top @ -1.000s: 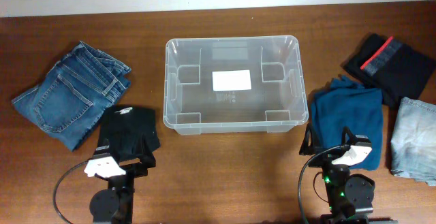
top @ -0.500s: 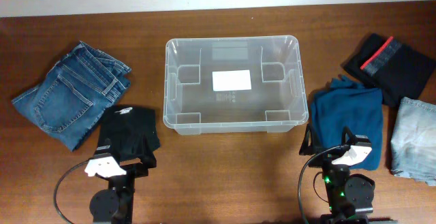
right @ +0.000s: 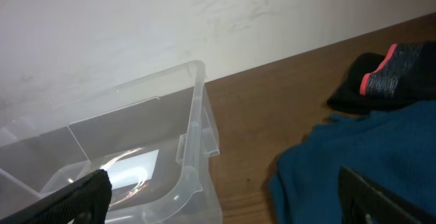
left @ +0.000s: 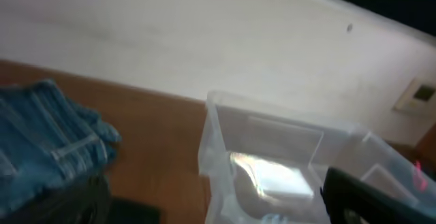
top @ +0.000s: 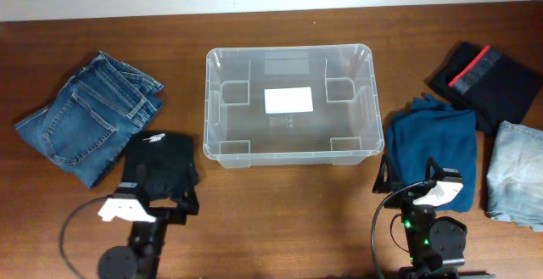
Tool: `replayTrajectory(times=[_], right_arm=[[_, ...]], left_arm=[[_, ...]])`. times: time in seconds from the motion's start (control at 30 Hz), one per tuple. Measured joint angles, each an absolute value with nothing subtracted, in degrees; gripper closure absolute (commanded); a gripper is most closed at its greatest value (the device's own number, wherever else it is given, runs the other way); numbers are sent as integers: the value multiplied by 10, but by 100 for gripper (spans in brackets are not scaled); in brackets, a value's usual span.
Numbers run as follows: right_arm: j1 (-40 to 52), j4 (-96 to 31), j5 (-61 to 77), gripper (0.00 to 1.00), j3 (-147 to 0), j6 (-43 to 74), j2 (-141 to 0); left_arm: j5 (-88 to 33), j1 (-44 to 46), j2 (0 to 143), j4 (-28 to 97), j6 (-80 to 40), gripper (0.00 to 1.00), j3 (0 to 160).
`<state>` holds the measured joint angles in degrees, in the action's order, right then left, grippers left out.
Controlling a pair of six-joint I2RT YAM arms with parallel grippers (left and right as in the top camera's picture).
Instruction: Pack container
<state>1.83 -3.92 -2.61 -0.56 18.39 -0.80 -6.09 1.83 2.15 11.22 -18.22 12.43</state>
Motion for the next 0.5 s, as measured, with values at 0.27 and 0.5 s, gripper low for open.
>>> replayTrajectory(times=[0.27,0.5], right_arm=[[18,-39,-27,2,-6,184,-8],[19,-39,-28,2,-6,184,-8]], left_arm=[[21,18,209,331,-179,1,434],[43,18,449,519,-162,1,751]])
